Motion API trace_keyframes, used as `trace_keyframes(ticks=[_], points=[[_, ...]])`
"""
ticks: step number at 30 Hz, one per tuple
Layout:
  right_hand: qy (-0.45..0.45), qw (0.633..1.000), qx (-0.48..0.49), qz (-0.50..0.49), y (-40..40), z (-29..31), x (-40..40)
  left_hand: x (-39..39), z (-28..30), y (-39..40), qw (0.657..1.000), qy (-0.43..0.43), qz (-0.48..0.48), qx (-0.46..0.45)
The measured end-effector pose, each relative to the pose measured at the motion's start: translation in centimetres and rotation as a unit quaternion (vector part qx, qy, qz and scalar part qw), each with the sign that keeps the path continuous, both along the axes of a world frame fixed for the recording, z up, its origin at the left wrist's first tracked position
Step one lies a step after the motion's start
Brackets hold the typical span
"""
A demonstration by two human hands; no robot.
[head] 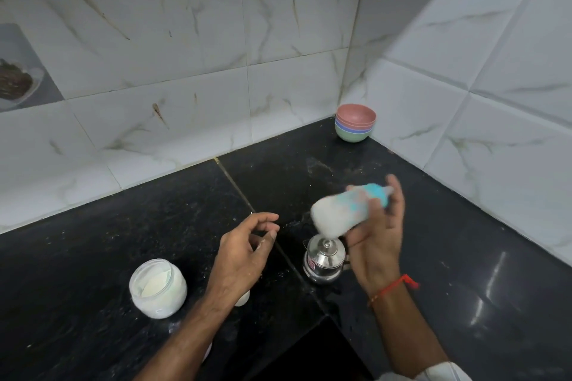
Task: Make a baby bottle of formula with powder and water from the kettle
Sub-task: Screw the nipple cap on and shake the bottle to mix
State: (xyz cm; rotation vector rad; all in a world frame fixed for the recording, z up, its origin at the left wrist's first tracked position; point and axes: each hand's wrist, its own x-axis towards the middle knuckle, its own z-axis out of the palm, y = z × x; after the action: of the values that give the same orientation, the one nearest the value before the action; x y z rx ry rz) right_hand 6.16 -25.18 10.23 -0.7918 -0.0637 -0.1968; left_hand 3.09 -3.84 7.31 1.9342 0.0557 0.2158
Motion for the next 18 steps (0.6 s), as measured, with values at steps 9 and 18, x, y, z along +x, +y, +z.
trace_keyframes(ticks=[9,18], points=[[-0.098,0.938,-0.288,0.167,1.5,-0.7,-1.7,-0.2,0.0,-0.7,1.000,0.008,-0.015,0.005],[0.010,0.996,-0.009,0.088,0.7,-1.3,-1.2,-0.3,-0.2,-0.1,1.000,0.001,0.012,0.004]])
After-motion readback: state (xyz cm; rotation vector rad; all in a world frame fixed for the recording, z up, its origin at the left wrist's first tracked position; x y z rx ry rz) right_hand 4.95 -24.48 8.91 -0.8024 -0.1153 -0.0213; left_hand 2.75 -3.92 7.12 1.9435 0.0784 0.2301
